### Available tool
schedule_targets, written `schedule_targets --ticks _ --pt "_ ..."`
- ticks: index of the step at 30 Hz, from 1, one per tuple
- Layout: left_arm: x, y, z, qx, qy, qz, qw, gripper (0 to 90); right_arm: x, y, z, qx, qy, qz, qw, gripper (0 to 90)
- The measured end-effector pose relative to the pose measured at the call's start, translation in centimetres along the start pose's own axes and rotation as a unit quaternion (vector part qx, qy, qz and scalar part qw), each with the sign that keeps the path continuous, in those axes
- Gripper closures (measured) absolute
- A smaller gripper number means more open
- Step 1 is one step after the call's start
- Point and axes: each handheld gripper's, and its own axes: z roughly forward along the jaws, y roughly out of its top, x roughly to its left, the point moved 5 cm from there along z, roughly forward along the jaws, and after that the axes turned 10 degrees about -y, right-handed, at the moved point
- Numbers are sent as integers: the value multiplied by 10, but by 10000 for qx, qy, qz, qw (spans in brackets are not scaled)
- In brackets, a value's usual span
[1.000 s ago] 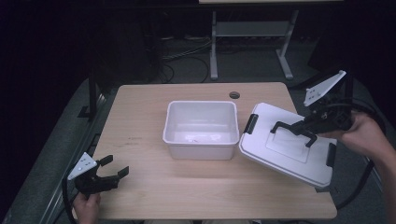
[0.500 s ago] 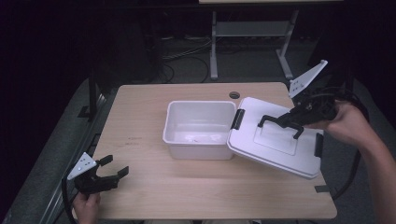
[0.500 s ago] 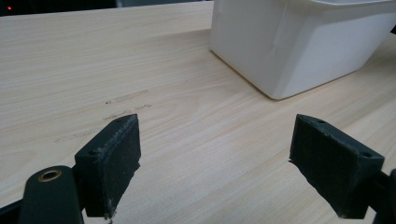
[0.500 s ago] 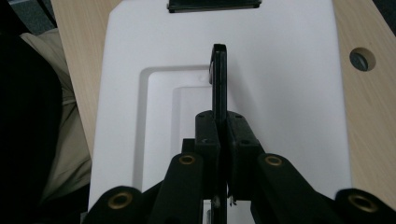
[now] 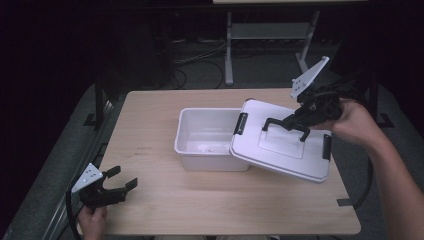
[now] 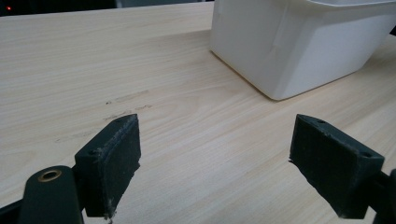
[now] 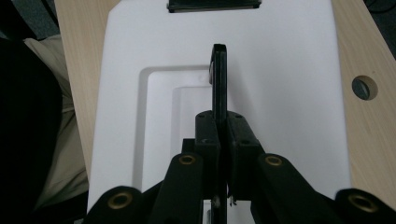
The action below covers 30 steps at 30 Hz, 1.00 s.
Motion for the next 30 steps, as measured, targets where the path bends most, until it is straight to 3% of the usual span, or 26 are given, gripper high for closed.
schedule_targets --ticks 30 --pt "1 0 0 -3 -32 12 10000 157 -8 52 30 -39 236 -287 9993 846"
